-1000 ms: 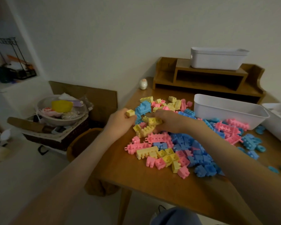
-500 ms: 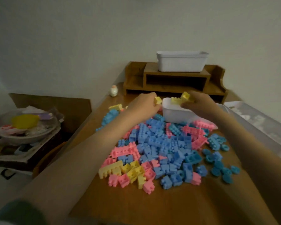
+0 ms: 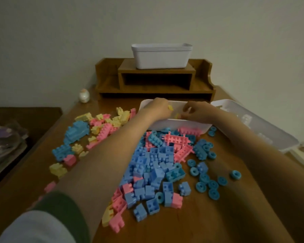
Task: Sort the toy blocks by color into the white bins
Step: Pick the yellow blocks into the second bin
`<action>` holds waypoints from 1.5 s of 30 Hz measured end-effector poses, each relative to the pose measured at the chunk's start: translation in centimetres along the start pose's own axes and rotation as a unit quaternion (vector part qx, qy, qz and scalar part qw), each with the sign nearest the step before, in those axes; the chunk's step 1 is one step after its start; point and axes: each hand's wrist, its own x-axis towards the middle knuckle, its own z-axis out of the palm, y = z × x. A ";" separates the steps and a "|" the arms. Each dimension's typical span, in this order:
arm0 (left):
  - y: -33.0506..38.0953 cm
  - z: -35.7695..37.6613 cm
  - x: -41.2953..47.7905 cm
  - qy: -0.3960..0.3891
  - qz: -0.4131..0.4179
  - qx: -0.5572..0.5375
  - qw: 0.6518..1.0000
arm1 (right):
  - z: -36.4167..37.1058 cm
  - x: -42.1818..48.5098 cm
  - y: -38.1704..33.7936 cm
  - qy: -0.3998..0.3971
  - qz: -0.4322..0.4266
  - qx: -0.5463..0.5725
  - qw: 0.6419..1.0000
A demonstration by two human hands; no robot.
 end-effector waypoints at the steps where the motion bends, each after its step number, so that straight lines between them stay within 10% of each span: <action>1: 0.0 0.1 -0.1 -0.010 -0.003 0.012 1.000 | 0.0 0.0 0.4 0.002 0.004 0.016 1.000; 12: -1.3 -1.6 -6.9 0.033 0.008 -0.040 0.999 | -0.3 -7.0 -3.0 0.125 -0.157 0.067 0.977; 25: -9.2 -3.6 -24.7 0.041 0.033 -0.074 0.996 | 5.6 -19.5 -12.8 -0.062 -0.370 0.060 0.925; 35: -10.8 -3.1 -29.1 0.078 0.050 -0.085 0.992 | 7.5 -19.5 -14.5 -0.029 -0.297 -0.016 0.954; 45: -11.8 -4.1 -31.3 0.103 -0.137 0.031 0.985 | 7.1 -20.2 -14.3 -0.050 -0.244 0.031 0.968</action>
